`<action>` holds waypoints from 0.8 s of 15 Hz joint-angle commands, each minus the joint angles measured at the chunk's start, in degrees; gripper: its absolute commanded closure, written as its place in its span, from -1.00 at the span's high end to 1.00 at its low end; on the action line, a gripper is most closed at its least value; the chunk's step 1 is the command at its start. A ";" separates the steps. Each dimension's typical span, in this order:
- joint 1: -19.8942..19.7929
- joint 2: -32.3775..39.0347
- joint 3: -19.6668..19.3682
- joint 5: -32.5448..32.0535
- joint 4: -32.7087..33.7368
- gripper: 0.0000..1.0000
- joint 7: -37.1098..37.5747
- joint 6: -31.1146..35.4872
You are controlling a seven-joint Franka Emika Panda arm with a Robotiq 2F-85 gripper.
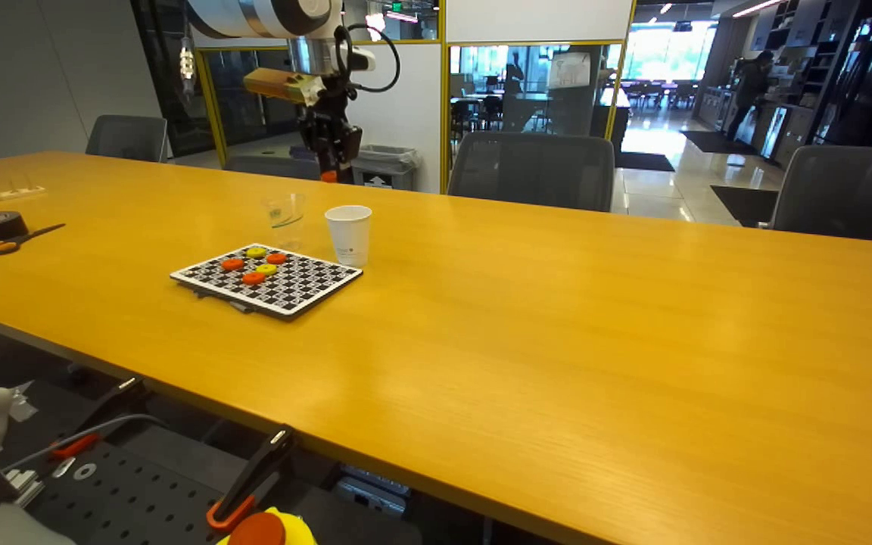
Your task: Put the orange rings inside the white cup and the yellow rings inside the clear cup
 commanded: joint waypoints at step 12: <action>-3.83 11.99 1.37 7.59 10.76 -0.53 -6.84 -3.76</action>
